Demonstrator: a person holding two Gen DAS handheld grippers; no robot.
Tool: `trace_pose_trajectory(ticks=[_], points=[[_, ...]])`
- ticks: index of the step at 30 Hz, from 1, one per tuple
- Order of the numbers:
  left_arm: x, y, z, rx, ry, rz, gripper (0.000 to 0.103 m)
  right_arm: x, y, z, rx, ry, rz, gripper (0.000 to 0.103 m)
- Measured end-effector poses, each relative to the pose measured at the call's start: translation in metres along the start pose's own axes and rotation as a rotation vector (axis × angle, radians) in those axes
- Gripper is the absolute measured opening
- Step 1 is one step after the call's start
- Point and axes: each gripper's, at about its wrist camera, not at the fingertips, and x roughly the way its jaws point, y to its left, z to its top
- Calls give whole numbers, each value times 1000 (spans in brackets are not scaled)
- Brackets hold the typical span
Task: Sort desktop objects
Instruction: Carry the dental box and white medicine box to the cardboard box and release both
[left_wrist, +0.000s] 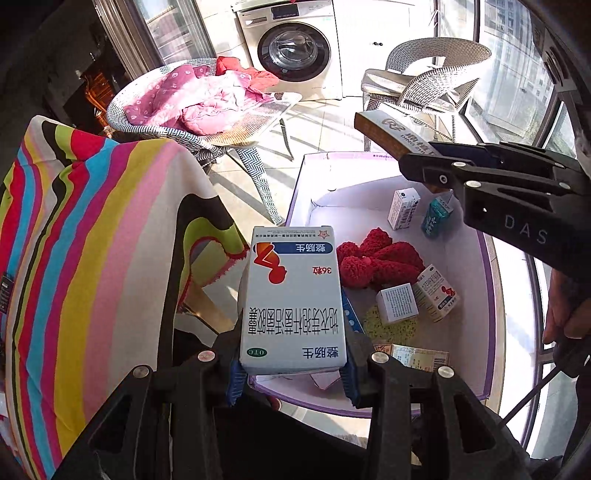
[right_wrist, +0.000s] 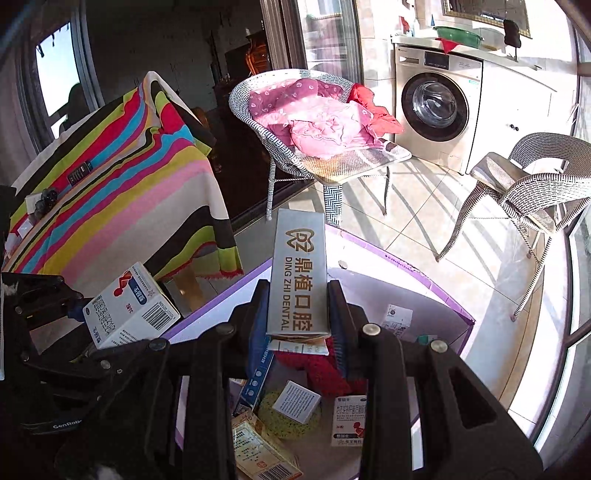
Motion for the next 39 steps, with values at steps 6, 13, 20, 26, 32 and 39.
trace_pose_trajectory(ticks=[6, 13, 20, 26, 32, 39], points=[[1, -24, 14, 31, -25, -17, 42, 1, -21, -1, 19, 7, -54, 34], [-8, -22, 12, -9, -79, -16, 85, -4, -31, 2, 32, 16, -117, 65], [-35, 12, 1, -73, -147, 76, 87, -14, -8, 14, -15, -22, -99, 72], [-61, 62, -22, -188, -188, 149, 87, -12, 42, 24, -114, -15, -23, 72], [-88, 118, -58, -367, -227, 184, 87, -13, 109, 33, -253, -21, 58, 73], [-111, 176, -104, -550, -263, 207, 88, -19, 191, 42, -411, -45, 138, 78]])
